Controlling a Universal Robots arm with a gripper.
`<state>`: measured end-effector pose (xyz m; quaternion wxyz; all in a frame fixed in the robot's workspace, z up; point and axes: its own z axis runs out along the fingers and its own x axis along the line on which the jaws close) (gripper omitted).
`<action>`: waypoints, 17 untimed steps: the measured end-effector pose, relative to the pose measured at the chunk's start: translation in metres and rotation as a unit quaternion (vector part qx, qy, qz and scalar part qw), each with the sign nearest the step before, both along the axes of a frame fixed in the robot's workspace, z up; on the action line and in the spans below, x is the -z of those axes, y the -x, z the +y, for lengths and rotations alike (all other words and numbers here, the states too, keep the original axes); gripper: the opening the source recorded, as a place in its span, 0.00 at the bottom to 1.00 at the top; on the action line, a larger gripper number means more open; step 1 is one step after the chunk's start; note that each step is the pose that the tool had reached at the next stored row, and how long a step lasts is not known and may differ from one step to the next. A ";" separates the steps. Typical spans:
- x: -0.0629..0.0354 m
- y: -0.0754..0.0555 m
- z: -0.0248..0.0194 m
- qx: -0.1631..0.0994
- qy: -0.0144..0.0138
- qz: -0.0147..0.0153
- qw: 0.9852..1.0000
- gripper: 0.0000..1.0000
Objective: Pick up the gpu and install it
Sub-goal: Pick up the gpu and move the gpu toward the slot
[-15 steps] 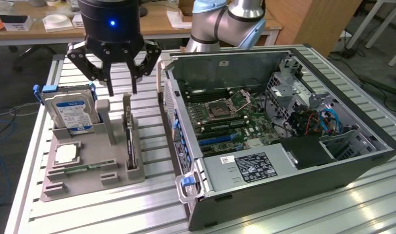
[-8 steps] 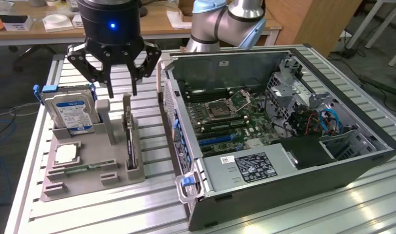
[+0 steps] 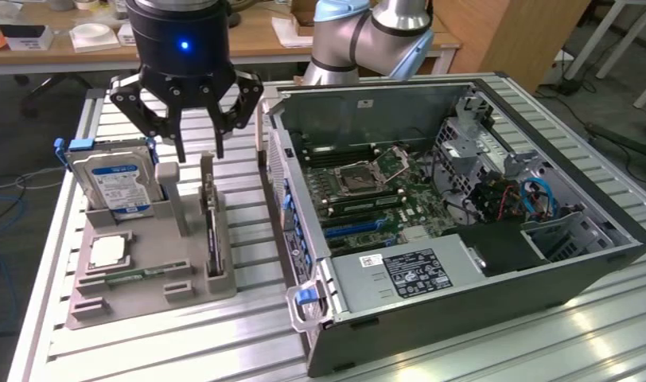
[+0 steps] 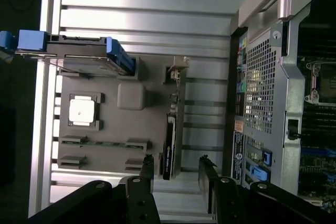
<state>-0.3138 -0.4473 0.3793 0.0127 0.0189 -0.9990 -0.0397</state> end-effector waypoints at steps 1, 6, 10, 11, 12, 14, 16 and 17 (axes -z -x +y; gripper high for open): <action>0.0002 0.000 -0.0004 0.000 0.000 0.000 1.000 0.47; 0.0010 0.000 -0.0017 -0.001 0.000 0.000 1.000 0.47; 0.0016 0.000 -0.0031 -0.002 0.000 0.000 1.000 0.47; 0.0019 0.000 -0.0036 -0.002 0.000 0.000 1.000 0.47; 0.0022 0.000 -0.0041 -0.002 0.000 0.000 1.000 0.47; 0.0026 0.000 -0.0050 -0.003 0.000 0.000 1.000 0.47; 0.0031 0.000 -0.0056 -0.003 0.000 0.000 1.000 0.47; 0.0032 0.000 -0.0057 -0.003 0.000 0.000 1.000 0.47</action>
